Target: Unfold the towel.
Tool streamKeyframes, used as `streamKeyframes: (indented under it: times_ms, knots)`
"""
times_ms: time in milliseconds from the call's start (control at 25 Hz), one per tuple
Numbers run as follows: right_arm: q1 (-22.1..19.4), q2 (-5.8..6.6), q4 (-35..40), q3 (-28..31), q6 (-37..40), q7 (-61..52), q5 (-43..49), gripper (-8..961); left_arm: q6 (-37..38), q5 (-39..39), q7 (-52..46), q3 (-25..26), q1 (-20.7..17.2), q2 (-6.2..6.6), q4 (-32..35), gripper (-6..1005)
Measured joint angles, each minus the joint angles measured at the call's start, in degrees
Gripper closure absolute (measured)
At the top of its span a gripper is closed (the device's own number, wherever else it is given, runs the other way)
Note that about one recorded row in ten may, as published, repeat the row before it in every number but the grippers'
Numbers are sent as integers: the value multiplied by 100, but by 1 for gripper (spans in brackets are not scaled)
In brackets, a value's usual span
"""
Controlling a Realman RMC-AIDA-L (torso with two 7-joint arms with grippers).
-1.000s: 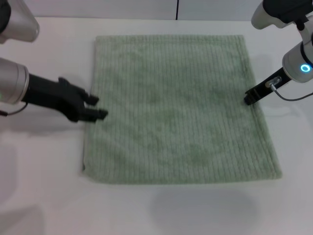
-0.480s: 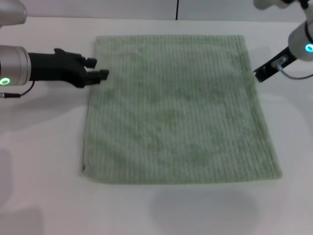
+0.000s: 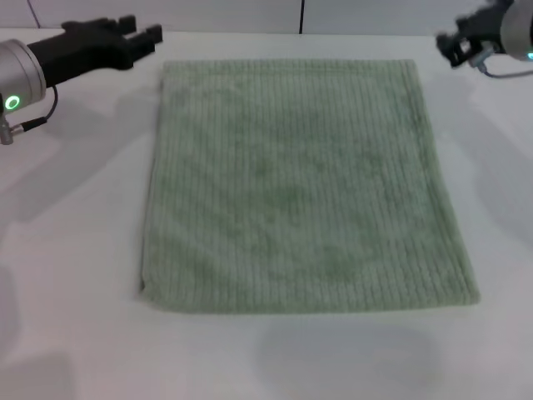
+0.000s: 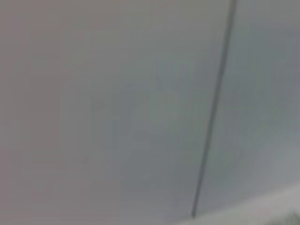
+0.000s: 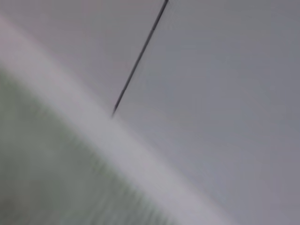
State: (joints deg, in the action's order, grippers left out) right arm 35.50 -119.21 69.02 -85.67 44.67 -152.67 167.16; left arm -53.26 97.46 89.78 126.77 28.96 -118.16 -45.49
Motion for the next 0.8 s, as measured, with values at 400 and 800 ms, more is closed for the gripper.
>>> streamKeyframes:
  times_ms: [400, 800]
  knots:
    - [-2315, -33, -38, -1313, -5925, -1, -213, 665, 288, -2567, 1756, 1, 220, -29, 1187, 537]
    - [-2669, -4, -1687, -1847, -9033, -452, -1370, 646, 268, -3965, 2762, -47, 481, -47, 1999, 464]
